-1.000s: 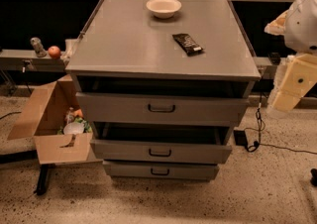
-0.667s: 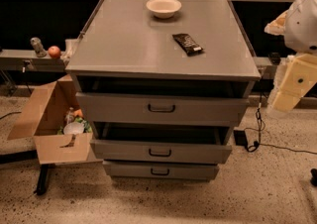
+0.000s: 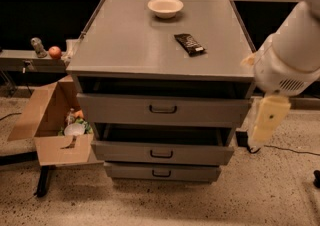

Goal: Open middle drawer

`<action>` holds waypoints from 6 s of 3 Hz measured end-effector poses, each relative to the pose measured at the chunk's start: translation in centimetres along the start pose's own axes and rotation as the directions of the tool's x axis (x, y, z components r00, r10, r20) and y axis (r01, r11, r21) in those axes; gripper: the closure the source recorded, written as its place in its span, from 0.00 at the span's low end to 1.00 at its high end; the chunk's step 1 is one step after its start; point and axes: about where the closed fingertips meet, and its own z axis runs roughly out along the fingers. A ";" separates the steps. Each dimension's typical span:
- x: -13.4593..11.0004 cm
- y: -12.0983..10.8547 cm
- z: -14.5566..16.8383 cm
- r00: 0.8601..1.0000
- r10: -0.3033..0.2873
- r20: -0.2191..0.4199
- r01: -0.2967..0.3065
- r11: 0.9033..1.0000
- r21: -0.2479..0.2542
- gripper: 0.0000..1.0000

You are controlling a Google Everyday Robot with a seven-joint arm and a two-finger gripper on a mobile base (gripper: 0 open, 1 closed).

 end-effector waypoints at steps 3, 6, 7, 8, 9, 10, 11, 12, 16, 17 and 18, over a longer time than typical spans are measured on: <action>0.9 5.5 14.7 0.999 -0.032 0.008 0.033 0.994 -0.105 0.00; 3.0 6.4 30.6 0.997 -0.074 0.000 0.074 0.988 -0.136 0.00; 3.4 6.1 34.9 0.997 -0.073 0.001 0.072 0.989 -0.128 0.00; 4.3 4.8 39.0 0.999 -0.046 0.018 0.048 0.992 -0.119 0.00; 4.9 3.1 42.9 0.999 -0.027 0.020 0.029 0.994 -0.109 0.00; 5.4 0.6 47.0 0.999 -0.014 0.030 0.017 0.994 -0.112 0.00; 5.2 -0.9 49.1 0.999 -0.016 0.040 0.021 0.993 -0.117 0.00; 4.6 -2.1 51.0 0.998 -0.030 0.059 0.038 0.989 -0.140 0.00; 3.8 -0.4 50.9 0.993 -0.025 0.119 0.047 0.981 -0.189 1.00; 3.5 0.0 50.4 0.990 -0.017 0.137 0.043 0.982 -0.185 0.00; 3.4 0.5 50.5 0.990 -0.020 0.140 0.048 0.979 -0.199 0.00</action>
Offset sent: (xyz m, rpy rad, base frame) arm -0.0304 0.0294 -0.2519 0.0705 0.1937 0.0261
